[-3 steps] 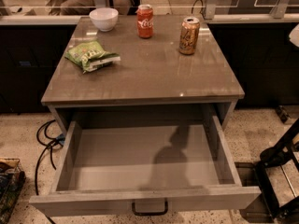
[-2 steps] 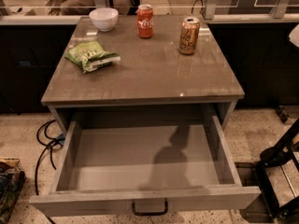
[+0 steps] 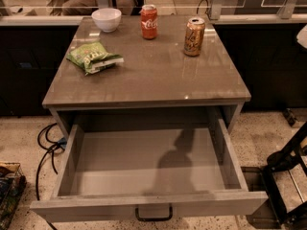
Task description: Place green jalapeno chip bag into top drawer
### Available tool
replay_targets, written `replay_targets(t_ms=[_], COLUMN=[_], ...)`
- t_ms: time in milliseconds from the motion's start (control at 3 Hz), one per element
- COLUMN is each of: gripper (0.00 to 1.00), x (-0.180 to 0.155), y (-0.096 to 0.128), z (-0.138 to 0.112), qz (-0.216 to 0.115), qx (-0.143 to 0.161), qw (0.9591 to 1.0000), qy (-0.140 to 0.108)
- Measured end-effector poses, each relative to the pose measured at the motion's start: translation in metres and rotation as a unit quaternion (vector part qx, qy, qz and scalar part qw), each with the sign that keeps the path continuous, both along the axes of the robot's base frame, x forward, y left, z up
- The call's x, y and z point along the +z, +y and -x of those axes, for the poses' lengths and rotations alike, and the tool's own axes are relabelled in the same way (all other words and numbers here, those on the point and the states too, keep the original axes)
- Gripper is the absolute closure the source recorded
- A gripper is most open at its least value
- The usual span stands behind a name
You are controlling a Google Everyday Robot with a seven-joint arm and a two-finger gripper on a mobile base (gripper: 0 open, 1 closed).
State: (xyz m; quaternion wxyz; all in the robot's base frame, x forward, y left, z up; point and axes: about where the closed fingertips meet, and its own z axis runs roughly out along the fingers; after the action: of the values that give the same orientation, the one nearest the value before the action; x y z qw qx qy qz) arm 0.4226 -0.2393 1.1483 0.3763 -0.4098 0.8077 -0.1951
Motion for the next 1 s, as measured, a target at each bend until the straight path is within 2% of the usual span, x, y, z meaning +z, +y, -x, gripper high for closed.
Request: replay_targets(t_ms=[1000], gripper=[0.0], x=[-0.0002], y=[0.0], z=[0.0], qz=[0.0], qx=[0.0], qw=[1.0], qy=[0.0])
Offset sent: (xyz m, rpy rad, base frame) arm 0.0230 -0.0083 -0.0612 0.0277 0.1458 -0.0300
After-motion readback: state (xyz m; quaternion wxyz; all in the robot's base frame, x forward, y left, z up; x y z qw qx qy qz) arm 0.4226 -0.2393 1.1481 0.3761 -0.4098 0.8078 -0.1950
